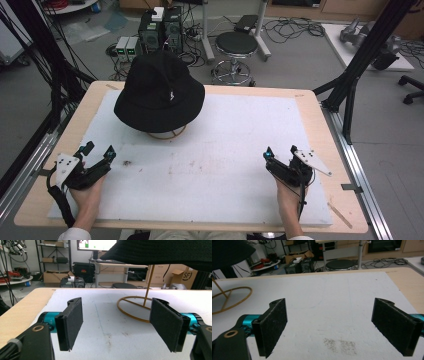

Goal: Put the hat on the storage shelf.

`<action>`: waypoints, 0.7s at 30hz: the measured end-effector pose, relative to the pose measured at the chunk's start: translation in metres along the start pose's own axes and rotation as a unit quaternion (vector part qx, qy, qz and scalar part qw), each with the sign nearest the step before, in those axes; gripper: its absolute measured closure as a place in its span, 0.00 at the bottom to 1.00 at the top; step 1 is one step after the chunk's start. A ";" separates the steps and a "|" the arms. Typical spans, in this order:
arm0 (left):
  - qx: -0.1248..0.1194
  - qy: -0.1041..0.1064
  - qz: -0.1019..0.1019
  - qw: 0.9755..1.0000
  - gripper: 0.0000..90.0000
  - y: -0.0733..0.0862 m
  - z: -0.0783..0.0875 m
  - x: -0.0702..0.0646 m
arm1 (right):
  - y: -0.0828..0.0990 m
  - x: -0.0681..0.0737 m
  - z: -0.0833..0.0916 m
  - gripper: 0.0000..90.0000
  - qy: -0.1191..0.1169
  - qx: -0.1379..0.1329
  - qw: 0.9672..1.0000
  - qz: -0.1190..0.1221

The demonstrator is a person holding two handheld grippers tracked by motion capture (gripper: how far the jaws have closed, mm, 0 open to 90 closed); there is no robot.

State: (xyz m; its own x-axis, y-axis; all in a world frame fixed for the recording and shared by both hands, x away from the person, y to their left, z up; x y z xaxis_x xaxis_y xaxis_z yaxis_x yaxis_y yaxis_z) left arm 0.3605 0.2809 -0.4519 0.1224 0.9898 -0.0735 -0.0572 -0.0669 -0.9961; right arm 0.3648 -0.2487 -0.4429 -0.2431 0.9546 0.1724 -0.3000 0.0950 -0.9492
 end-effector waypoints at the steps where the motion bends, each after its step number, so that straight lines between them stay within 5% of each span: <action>1: 0.000 0.000 0.000 1.000 0.30 0.000 0.000 0.000 | 0.001 -0.002 0.000 0.14 0.004 -0.002 1.000 0.000; 21: 0.003 0.003 0.006 1.000 0.30 0.001 0.002 0.000 | 0.000 -0.011 0.000 0.14 0.022 -0.019 1.000 -0.006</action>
State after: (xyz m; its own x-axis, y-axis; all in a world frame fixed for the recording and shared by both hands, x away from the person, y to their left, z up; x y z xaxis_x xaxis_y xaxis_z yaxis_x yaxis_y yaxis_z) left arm 0.3584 0.2815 -0.4531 0.1283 0.9880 -0.0854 -0.0641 -0.0777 -0.9949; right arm 0.3676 -0.2592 -0.4446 -0.1984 0.9650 0.1718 -0.2671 0.1155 -0.9567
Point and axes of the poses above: each handheld gripper's, and its own axes: z roughly backward along the jaws, y roughly out of its underside, x roughly to its left, the point moved 10 cm from there along -z, roughly forward along the jaws, and after that the axes turned 6 degrees about -y, right-handed, at the moved point
